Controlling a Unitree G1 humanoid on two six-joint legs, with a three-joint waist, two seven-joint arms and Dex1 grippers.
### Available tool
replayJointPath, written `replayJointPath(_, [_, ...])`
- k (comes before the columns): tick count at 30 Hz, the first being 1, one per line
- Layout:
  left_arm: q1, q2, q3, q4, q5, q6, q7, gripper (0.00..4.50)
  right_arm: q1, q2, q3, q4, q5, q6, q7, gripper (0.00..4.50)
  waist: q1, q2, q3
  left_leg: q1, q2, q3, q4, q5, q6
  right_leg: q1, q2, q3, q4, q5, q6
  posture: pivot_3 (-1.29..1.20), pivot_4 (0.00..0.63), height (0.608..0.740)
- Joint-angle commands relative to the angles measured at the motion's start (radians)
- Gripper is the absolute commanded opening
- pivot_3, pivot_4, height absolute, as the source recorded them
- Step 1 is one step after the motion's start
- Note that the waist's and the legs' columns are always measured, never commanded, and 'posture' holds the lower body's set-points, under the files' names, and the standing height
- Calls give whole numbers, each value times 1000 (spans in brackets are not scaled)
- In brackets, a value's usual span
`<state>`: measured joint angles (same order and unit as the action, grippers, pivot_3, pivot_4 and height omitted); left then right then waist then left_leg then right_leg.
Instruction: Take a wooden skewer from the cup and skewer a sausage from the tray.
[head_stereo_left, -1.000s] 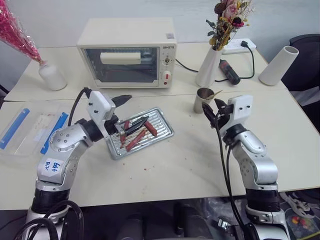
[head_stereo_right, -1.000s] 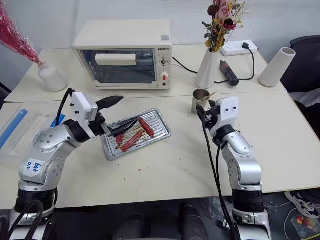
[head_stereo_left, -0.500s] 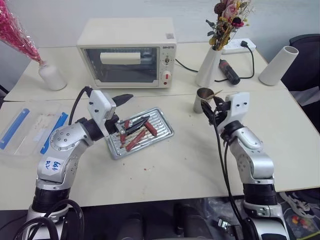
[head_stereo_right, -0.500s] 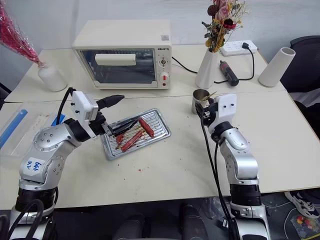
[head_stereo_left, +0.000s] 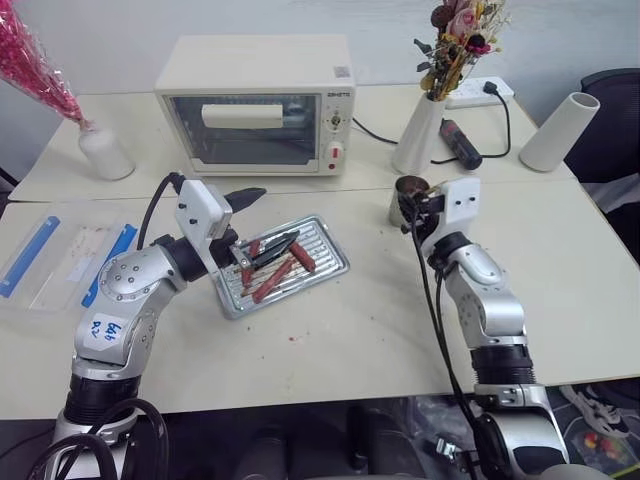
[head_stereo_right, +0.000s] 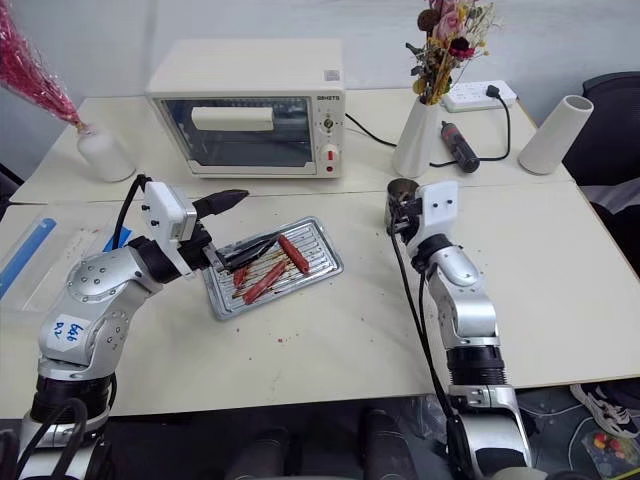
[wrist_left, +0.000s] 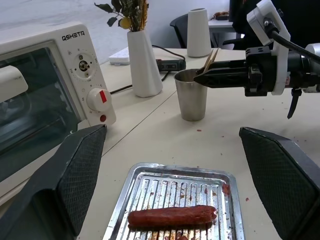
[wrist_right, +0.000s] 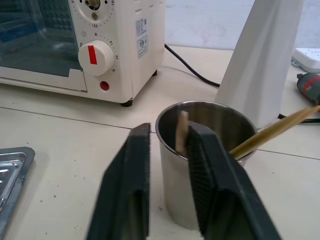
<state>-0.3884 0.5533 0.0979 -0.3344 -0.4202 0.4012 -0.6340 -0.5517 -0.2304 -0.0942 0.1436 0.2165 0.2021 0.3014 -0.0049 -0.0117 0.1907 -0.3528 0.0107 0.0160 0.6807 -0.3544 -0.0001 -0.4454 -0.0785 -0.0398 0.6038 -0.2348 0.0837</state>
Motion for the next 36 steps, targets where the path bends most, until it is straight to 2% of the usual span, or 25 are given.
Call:
replayJointPath(1, [-12, 0, 7, -16, 7, -18, 4, 4500, -24, 2, -17, -26, 7, -25, -6, 28, -1, 0, 0, 0, 0, 0, 0, 0, 0, 0, 0, 0, 0, 0, 0, 0, 150, 740])
replayJointPath(16, [-27, -8, -3, 3, 16, -25, 2, 4500, -43, -2, -22, -46, 14, -15, -11, 28, -2, 0, 0, 0, 0, 0, 0, 0, 0, 0, 0, 3, 0, 0, 0, 0, 150, 740])
replayJointPath(21, [-24, -15, -11, 9, 21, -34, -5, 4500, -66, -53, -41, -140, 37, 59, 4, 28, -1, 0, 0, 0, 0, 0, 0, 0, 0, 0, 0, 3, 0, 0, 0, 0, 150, 740])
replayJointPath(26, [-26, -23, -17, 17, 22, -44, -13, 4500, -134, -139, -141, -274, 186, 271, 12, 28, 2, 1, 1, -1, 0, -1, 0, 0, 0, -1, -1, 2, -1, 0, 0, 0, 150, 740])
replayJointPath(32, [-26, -44, -26, 15, 17, -54, -16, 4500, -252, -223, -251, -334, 369, 507, 0, 28, 1, 1, 1, -1, 1, -2, 0, 0, 0, 0, 0, 3, -2, 0, 0, 0, 150, 740])
replayJointPath(36, [-28, -56, -24, 17, 12, -58, -18, 4500, -279, -225, -326, -372, 640, 779, -12, 28, 1, 1, 1, -1, 1, -1, 0, 0, 0, 0, -1, 3, -1, 0, 0, 0, 150, 740])
